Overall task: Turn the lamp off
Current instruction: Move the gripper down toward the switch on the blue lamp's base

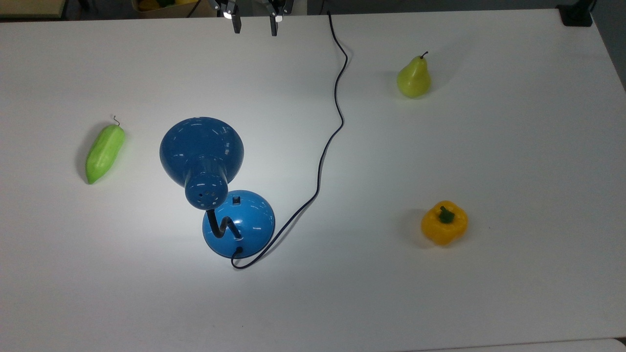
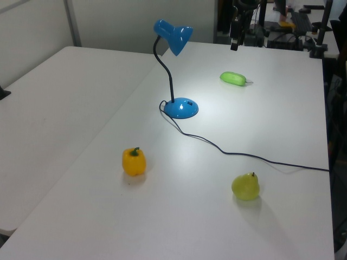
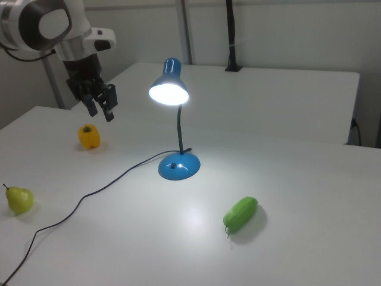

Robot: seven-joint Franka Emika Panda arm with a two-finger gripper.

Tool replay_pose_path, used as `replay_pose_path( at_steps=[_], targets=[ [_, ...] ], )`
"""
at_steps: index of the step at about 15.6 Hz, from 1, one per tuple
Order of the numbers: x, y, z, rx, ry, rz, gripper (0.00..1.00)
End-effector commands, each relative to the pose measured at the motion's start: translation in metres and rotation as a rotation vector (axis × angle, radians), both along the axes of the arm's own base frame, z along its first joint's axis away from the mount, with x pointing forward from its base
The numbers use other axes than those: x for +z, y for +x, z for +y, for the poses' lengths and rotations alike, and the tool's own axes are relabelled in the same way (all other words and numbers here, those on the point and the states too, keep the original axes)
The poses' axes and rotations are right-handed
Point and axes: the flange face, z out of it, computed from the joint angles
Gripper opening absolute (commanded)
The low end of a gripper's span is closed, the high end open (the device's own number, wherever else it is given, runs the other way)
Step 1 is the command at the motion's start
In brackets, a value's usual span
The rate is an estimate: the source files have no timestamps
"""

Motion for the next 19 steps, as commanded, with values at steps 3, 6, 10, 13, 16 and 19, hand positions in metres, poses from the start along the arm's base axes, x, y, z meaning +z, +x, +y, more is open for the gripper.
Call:
replay_pose_path(
  at_steps=[3, 6, 10, 13, 16, 19],
  targets=[
    [-0.001, 0.001, 0.006, 0.019, 0.031, -0.01, 0.0],
    [-0.002, 0.0, 0.008, 0.011, 0.044, -0.006, 0.0],
    [-0.013, -0.001, 0.01, 0.031, 0.046, 0.017, 0.0],
    [-0.02, -0.002, 0.009, 0.038, 0.043, 0.032, 0.0],
    [-0.036, 0.004, 0.005, 0.129, 0.022, 0.014, 0.0],
    [-0.055, 0.013, -0.009, 0.196, 0.005, 0.019, 0.0]
  ],
)
